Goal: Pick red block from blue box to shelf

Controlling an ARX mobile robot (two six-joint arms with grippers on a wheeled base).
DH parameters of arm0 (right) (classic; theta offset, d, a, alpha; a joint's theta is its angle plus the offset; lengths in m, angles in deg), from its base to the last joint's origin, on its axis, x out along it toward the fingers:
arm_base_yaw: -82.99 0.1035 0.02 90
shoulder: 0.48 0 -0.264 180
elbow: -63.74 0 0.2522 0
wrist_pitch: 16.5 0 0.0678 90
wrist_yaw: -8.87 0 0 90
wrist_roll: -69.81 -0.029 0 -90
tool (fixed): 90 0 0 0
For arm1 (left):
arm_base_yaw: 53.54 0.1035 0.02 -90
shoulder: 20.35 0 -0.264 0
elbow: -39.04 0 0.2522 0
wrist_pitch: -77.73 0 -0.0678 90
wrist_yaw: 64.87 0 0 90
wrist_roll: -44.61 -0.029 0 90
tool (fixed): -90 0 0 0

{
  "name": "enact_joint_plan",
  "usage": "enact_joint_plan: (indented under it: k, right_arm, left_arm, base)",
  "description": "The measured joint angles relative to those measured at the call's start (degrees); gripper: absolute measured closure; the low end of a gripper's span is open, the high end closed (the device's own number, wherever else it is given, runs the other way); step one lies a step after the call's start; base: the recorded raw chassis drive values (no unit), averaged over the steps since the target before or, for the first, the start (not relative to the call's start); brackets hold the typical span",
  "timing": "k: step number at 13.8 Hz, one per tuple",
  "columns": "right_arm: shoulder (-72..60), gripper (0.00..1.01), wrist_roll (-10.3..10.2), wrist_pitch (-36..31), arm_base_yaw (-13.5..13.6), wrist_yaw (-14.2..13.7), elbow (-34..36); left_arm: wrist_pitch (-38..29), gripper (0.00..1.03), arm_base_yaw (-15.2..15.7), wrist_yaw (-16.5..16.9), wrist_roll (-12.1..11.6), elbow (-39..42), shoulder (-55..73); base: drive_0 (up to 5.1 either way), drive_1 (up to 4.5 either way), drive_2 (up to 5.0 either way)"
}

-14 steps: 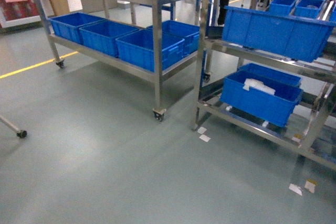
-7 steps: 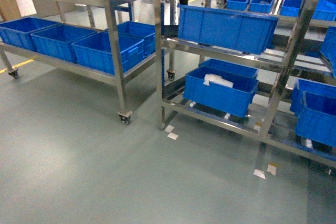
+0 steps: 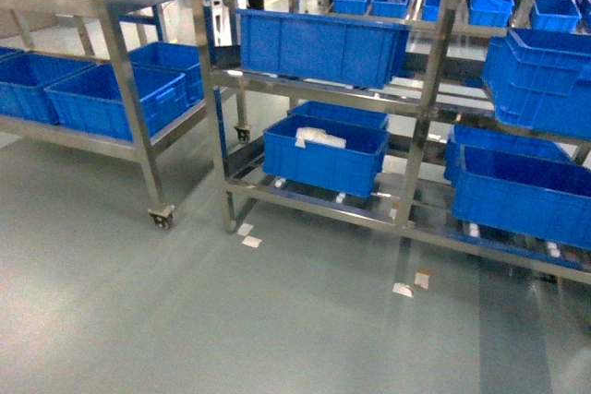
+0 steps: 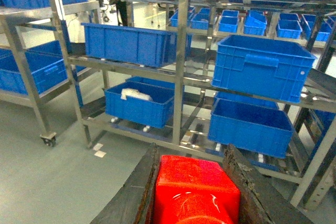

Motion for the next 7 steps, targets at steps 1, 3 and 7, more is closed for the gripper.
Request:
enact_joint_plan:
  k: [1,3,7]
  right_arm:
    - [0.0,0.72,0.0,0.0,0.0,0.0,0.0]
    - [0.0,0.72,0.0,0.0,0.0,0.0,0.0]
    - [0.0,0.72,0.0,0.0,0.0,0.0,0.0]
  left_arm:
    - [0.0,0.05,0.0,0.0,0.0,0.0,0.0]
    - [0.0,0.05,0.0,0.0,0.0,0.0,0.0]
    - [0.0,0.05,0.0,0.0,0.0,0.0,0.0]
  base:
    - [-1.5,-1.47,-1.5]
    - [-1.5,-1.47,-1.5]
    - [-1.5,-1.47,-1.5]
